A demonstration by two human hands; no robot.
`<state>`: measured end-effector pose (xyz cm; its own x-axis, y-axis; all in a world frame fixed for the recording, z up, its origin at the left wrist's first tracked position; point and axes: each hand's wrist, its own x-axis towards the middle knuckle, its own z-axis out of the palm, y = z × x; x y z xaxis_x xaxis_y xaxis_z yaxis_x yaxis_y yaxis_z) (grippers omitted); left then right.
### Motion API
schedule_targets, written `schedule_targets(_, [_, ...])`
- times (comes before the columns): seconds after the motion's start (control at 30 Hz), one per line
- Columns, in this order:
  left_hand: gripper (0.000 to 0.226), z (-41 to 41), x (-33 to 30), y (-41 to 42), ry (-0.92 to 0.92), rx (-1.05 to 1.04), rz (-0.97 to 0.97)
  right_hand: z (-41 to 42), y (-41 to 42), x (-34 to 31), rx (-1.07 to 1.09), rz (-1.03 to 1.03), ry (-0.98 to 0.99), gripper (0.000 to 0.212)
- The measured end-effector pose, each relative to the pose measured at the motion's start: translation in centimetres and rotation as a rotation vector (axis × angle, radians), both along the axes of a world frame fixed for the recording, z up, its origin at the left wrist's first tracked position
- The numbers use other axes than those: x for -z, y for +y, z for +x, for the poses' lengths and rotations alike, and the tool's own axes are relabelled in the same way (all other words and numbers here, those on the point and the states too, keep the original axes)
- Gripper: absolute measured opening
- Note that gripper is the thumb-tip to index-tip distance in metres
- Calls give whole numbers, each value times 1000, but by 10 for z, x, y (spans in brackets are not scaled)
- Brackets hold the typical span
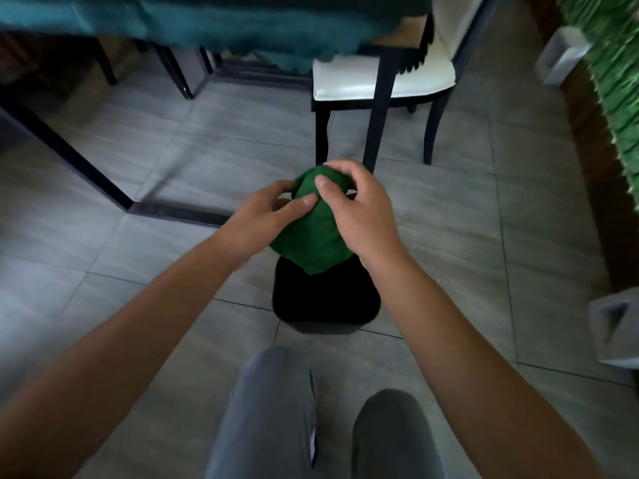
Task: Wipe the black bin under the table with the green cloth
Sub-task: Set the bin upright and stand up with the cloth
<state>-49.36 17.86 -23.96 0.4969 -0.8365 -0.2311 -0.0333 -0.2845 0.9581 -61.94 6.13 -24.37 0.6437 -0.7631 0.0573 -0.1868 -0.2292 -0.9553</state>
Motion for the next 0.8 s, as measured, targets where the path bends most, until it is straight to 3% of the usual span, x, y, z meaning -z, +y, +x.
schedule_targets(0.17, [32, -2, -100, -9, -132, -113, -6, 7, -3, -99, 29, 33, 6, 26])
schedule_targets(0.43, [5, -4, -252, -6, -83, -208, -81, 16, 1, -249, 128, 45, -45, 33])
schedule_targets(0.6, [4, 15, -335, 3, 59, -281, -180, 10, -8, -323, 186, 421, -179, 36])
schedule_targets(0.67, [4, 22, -360, 4, 119, -280, -199, 10, -12, -339, 173, 520, -116, 32])
schedule_targets(0.8, [1, 35, -395, -2, 69, -222, -165, 19, -4, -363, -123, 979, -250, 59])
